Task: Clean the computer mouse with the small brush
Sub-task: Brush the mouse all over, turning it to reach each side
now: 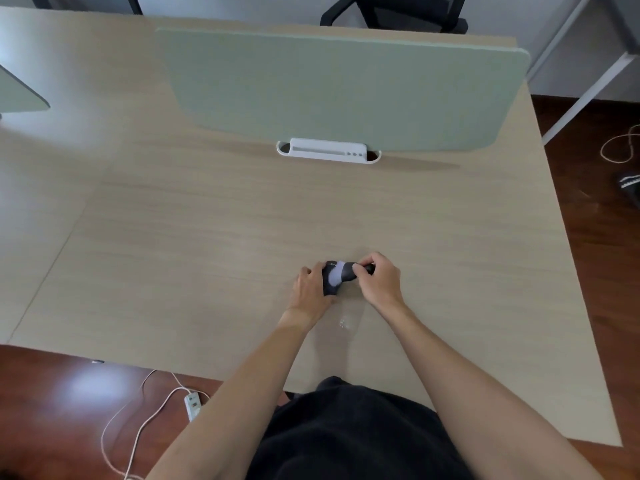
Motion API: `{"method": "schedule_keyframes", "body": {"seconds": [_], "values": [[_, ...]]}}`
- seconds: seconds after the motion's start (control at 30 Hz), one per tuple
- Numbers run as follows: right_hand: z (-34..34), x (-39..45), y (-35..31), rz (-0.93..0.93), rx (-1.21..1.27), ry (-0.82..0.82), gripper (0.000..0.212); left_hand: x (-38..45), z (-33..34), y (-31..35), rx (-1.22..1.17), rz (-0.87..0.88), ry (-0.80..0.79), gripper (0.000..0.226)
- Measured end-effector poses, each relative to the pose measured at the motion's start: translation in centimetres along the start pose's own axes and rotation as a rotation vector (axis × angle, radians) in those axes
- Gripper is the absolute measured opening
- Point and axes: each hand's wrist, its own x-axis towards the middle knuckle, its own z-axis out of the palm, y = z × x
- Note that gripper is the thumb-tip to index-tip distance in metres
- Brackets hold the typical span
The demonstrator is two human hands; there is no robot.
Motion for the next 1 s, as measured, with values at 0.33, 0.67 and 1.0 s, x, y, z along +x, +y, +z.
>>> {"method": "schedule_keyframes", "body": {"seconds": [0.33,0.67,1.0], "values": [[-1.3,0.9,1.7,-0.086,-0.17,-0.007,0.007,-0.1,-1.0,-0.3,0.062,-0.021,-0.022,0.071],[0.4,1.2,0.9,-0.156,-0.209,-0.141,0.011,0.1,-1.4,0.3,0.138,-0.023,-0.049,0.065],[-0.2,1.8,0.2,-0.141,-0.168,-0.135,0.007,0.4,-1.5,0.4,0.137,-0.051,-0.074,0.069]]}}
